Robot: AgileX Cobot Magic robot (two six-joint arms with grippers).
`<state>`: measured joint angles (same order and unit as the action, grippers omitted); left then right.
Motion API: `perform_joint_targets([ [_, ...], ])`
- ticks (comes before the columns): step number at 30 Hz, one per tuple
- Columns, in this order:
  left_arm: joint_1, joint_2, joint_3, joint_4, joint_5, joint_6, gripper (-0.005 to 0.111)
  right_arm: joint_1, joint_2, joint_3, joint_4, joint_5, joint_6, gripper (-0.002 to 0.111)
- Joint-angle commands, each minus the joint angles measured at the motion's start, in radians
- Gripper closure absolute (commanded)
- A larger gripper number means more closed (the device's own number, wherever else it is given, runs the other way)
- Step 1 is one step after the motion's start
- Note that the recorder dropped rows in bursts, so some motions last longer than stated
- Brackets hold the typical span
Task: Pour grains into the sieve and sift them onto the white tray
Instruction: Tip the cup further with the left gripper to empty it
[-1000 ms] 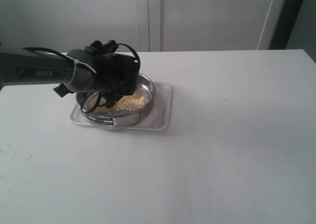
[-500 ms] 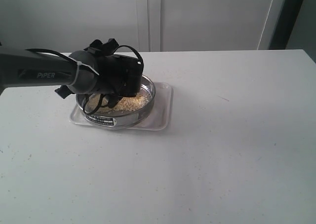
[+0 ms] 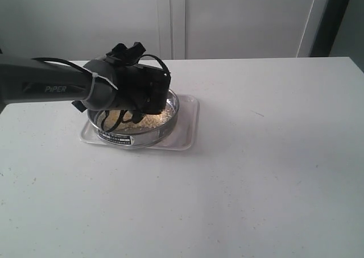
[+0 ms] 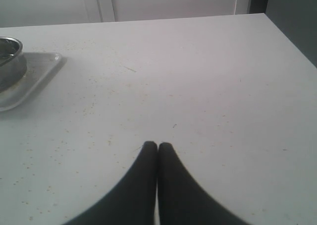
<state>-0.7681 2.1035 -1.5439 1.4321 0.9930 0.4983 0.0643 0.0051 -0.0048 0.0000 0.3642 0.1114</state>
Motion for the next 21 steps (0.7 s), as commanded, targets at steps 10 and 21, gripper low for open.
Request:
perform_joint_targets([
  [10, 0.027, -0.009, -0.005, 0.022, 0.1, -0.098, 0.107, -0.001, -0.005, 0.005, 0.0, -0.015, -0.002, 0.108],
  [21, 0.039, -0.009, -0.005, -0.016, 0.068, -0.114, 0.107, -0.001, -0.005, 0.005, 0.0, -0.015, -0.002, 0.108],
])
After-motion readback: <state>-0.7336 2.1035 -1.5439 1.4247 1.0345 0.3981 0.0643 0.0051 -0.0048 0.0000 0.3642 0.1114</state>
